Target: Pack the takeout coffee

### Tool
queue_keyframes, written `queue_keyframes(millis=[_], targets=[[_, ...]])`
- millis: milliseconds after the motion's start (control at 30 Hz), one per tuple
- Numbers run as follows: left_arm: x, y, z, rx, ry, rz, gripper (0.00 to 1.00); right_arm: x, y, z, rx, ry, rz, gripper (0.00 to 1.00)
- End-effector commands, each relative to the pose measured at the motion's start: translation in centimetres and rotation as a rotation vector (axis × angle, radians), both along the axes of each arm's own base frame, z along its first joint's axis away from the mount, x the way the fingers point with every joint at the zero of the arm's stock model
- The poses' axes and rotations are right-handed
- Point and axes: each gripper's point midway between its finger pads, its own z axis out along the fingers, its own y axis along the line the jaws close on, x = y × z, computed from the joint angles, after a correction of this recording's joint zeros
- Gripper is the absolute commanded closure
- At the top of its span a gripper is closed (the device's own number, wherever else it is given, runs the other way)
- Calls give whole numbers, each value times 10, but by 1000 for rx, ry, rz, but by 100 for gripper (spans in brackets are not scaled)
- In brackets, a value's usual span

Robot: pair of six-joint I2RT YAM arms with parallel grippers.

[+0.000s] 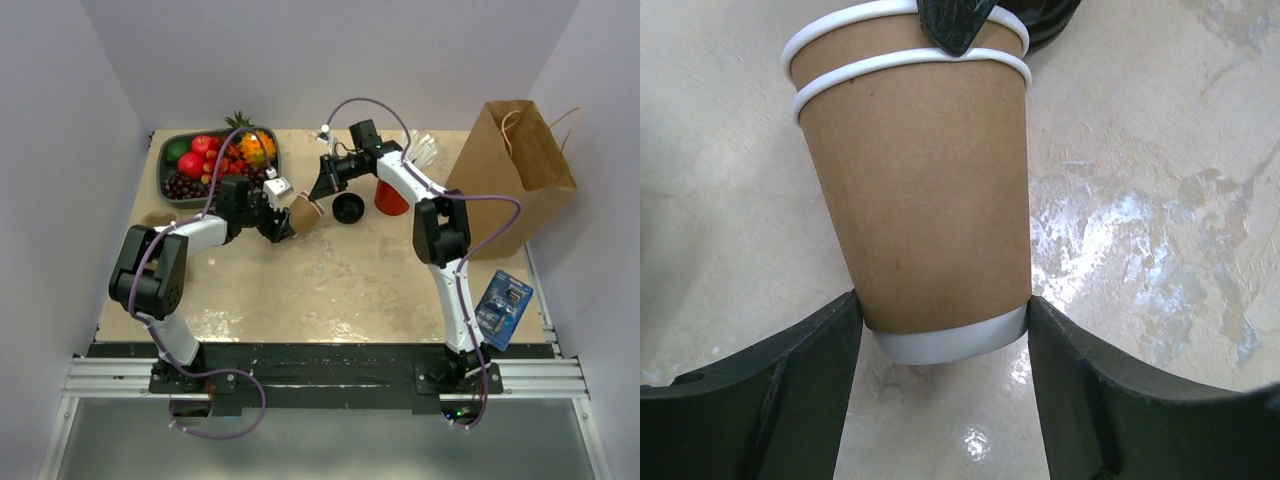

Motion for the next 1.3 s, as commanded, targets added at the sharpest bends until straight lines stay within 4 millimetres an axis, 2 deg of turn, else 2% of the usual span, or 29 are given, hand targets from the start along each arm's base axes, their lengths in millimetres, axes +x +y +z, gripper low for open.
queue_keyframes(millis=[0, 100, 233, 367, 400, 467, 667, 800, 933, 1067, 1100, 1133, 1167, 1200, 1233, 1267], targets=[[2, 9, 14, 9, -70, 3, 100, 49, -23, 73, -83, -383, -101, 100], [3, 10, 14, 7, -66, 9, 100, 58, -24, 87, -87, -439, -124, 100], [2, 14, 11, 26, -63, 10, 100, 61, -25, 95, -82, -463, -126, 100], [1, 30, 11, 61, -105, 7, 100, 47, -21, 107, -6, -405, -87, 100], [1, 33, 18, 63, -133, 8, 100, 38, -19, 114, 33, -378, -62, 100], [-3, 40, 19, 77, -172, 1, 100, 28, -16, 123, 69, -346, -39, 100], [-13, 46, 22, 105, -237, -26, 100, 5, -17, 144, 111, -285, -2, 100], [-22, 53, 15, 141, -246, -38, 100, 3, -24, 150, 109, -307, 10, 100], [-24, 55, 16, 139, -264, -30, 100, 6, -26, 149, 82, -340, -6, 100], [-15, 55, 23, 72, -199, 86, 100, 15, -26, 147, -83, -536, -34, 100], [-10, 56, 27, 61, -192, 115, 100, 10, -28, 161, -114, -672, 11, 100], [-8, 57, 26, 53, -175, 143, 100, 6, -28, 161, -150, -731, 39, 100], [-6, 57, 27, 25, -143, 183, 100, -8, -23, 145, -196, -750, 92, 100], [-2, 59, 30, 13, -147, 217, 100, -9, -27, 139, -263, -846, 140, 100], [2, 63, 31, 11, -142, 262, 100, -18, -31, 147, -291, -899, 158, 100], [4, 64, 31, -9, -119, 299, 100, -31, -30, 125, -323, -883, 205, 100]])
